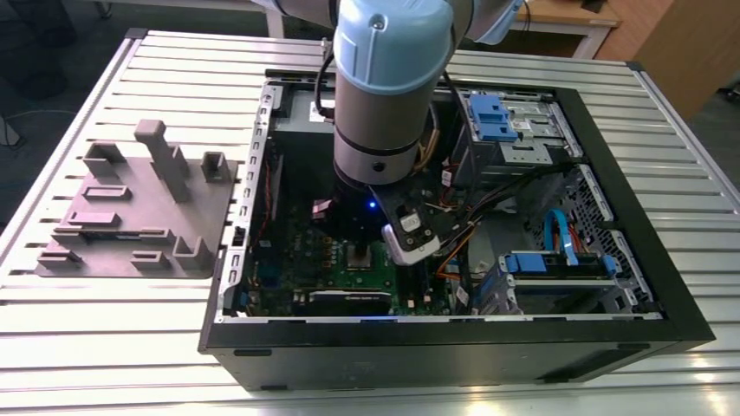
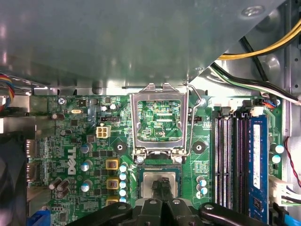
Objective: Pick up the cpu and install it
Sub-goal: 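Close the cpu cover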
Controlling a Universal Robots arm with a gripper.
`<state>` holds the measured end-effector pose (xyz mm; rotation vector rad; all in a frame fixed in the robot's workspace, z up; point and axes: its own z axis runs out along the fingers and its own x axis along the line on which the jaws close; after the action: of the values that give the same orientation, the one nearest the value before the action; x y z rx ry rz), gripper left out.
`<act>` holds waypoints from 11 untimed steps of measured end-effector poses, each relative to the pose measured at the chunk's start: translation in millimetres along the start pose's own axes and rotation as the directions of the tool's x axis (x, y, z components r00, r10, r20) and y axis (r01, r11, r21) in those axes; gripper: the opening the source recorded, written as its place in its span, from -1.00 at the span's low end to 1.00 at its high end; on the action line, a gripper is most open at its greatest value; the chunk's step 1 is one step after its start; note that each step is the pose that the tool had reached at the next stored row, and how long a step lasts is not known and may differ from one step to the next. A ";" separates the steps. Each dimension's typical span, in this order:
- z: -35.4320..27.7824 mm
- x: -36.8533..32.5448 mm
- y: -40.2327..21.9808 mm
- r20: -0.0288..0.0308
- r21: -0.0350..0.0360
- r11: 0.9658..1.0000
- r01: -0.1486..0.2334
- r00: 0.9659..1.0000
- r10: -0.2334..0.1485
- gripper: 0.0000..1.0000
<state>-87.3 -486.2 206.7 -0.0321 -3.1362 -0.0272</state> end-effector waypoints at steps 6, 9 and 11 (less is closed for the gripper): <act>-12.1 0.1 0.3 0.000 0.000 1.000 0.000 1.000 0.000 -0.80; -17.8 0.1 0.3 0.000 0.000 1.000 0.000 1.000 0.000 -0.80; -21.6 0.1 0.4 0.001 0.000 1.000 0.000 1.000 0.000 -0.80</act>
<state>-87.3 -486.2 228.2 -0.0320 -3.1369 -0.0273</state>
